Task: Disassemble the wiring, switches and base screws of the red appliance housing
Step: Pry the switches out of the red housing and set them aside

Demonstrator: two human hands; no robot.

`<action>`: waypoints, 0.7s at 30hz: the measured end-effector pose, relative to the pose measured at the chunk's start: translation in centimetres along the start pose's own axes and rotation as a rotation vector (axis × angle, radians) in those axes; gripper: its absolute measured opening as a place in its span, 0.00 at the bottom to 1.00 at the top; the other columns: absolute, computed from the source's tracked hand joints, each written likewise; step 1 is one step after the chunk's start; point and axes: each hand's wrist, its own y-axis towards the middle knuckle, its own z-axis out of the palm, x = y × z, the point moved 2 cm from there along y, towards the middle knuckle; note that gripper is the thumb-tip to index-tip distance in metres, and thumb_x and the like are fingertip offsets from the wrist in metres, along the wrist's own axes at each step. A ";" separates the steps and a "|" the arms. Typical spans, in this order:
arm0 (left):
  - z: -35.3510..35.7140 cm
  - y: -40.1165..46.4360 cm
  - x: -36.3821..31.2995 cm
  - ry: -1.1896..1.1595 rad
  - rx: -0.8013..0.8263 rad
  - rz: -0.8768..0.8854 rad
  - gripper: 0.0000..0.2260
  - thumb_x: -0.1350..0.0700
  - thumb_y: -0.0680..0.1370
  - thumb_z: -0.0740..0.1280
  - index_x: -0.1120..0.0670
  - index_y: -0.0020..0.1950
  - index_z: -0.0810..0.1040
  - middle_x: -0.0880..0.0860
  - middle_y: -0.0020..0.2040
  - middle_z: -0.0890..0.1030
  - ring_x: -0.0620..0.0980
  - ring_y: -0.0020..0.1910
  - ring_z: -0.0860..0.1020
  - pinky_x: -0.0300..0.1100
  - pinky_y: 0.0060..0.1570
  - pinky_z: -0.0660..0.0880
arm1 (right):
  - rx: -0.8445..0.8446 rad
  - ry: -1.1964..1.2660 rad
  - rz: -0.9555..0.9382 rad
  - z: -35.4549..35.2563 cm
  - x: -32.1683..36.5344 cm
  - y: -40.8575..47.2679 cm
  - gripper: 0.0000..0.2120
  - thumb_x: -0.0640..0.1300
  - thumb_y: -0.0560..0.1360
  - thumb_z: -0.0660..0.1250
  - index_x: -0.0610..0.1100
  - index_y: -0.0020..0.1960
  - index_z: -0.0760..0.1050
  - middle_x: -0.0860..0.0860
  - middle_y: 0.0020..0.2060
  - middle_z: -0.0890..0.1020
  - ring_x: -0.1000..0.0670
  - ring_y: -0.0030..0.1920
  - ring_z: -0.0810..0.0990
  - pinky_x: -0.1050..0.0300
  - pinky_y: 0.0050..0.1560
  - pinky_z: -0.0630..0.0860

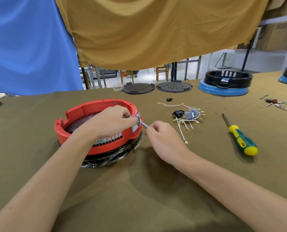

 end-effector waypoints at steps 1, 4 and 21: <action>-0.1 -0.1 0.0 -0.005 0.024 -0.002 0.21 0.44 0.76 0.65 0.63 0.52 0.77 0.51 0.39 0.74 0.47 0.36 0.70 0.52 0.41 0.75 | -0.021 -0.020 -0.023 -0.4 0.0 0.3 0.09 0.47 0.79 0.58 0.46 0.42 0.70 0.55 0.29 0.71 0.55 0.28 0.67 0.59 0.29 0.61; -0.3 -0.4 -0.1 -0.034 0.075 0.007 0.22 0.46 0.72 0.69 0.63 0.56 0.77 0.51 0.42 0.75 0.48 0.40 0.72 0.56 0.47 0.76 | -0.047 -0.022 -0.137 -1.4 0.2 1.6 0.13 0.48 0.81 0.62 0.47 0.41 0.61 0.53 0.32 0.69 0.57 0.27 0.65 0.64 0.27 0.64; -0.2 -0.5 -0.2 -0.120 0.112 0.026 0.15 0.53 0.74 0.70 0.61 0.54 0.78 0.57 0.43 0.78 0.51 0.40 0.72 0.52 0.43 0.71 | 0.153 -0.012 -0.492 -0.6 0.4 4.4 0.14 0.40 0.75 0.70 0.45 0.45 0.63 0.53 0.38 0.75 0.54 0.36 0.72 0.52 0.41 0.76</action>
